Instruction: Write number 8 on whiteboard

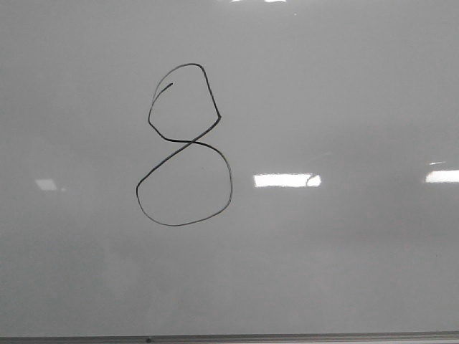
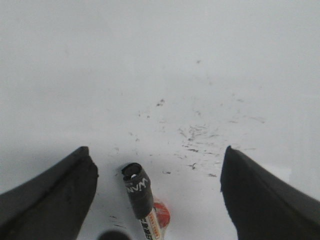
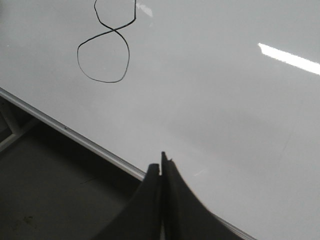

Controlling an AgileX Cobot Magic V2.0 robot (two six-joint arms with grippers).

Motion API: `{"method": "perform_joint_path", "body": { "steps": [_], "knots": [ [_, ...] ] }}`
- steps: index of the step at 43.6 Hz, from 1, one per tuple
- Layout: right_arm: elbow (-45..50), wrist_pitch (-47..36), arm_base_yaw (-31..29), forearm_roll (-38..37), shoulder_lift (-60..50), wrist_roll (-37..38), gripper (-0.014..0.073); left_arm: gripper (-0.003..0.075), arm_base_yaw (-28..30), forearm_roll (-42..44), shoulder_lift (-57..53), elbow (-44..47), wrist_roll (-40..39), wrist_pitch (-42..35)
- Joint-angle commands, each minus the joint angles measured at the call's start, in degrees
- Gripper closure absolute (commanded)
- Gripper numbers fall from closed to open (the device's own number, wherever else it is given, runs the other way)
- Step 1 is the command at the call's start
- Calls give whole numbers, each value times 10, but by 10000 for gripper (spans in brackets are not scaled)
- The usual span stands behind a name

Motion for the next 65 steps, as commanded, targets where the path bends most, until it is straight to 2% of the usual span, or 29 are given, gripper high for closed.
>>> {"method": "perform_joint_path", "body": {
  "steps": [1,6,18,21,32,38,65],
  "knots": [
    [-13,-42,-2,16,6,1,654,220,-1,-4,-73,-9,-4,-16],
    [-13,-38,-2,16,6,1,654,318,-5,-7,-151,18,-4,-16],
    [-13,-33,-2,16,6,1,654,678,-39,-22,-357,138,-4,-12],
    [-13,-33,-2,16,6,1,654,740,-47,-38,-409,162,-4,-2],
    [-13,-33,-2,16,6,1,654,741,-53,-52,-583,189,-4,35],
    [-13,-33,-2,16,6,1,654,741,-53,-52,-636,189,-4,35],
    [-13,-33,-2,16,6,1,654,741,-53,-52,-647,191,-4,35]
  ]
}}
